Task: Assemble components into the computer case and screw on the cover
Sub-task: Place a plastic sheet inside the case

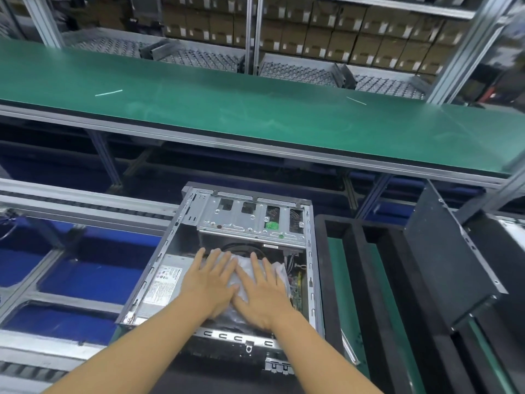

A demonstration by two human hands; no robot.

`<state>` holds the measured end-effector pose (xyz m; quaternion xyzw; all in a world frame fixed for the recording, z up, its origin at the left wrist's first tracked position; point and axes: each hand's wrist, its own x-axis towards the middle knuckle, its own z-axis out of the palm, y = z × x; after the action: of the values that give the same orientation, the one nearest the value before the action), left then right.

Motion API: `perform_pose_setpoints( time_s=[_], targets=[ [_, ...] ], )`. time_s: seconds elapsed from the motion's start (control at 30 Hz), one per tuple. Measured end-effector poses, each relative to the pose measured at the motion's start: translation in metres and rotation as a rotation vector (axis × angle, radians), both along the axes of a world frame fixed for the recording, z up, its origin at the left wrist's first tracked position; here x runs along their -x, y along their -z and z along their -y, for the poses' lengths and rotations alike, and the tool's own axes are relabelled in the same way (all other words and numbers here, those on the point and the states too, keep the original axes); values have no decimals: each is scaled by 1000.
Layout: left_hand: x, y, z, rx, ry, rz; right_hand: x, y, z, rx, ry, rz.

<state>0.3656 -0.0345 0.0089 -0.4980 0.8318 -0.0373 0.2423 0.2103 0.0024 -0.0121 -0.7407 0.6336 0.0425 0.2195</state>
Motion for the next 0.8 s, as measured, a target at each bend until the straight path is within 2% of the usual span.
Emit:
perform_pose_setpoints(
  time_s=[0.07, 0.17, 0.3, 0.53, 0.67, 0.8],
  targets=[
    [-4, 4, 1, 3, -28, 18, 1, 1, -2, 51, -13, -19],
    [-5, 10, -1, 2, -44, 90, 2, 4, 0, -67, -31, -104],
    [3, 6, -2, 10, -54, 176, 3, 2, 7, -157, -45, -72],
    [-5, -8, 3, -32, 18, -18, 1, 2, 0, -14, -35, -19],
    [-8, -11, 2, -28, 31, 95, -5, 1, -2, 53, -57, 15],
    [-9, -4, -2, -10, -16, 198, -4, 5, -3, -29, -113, -114]
  ],
)
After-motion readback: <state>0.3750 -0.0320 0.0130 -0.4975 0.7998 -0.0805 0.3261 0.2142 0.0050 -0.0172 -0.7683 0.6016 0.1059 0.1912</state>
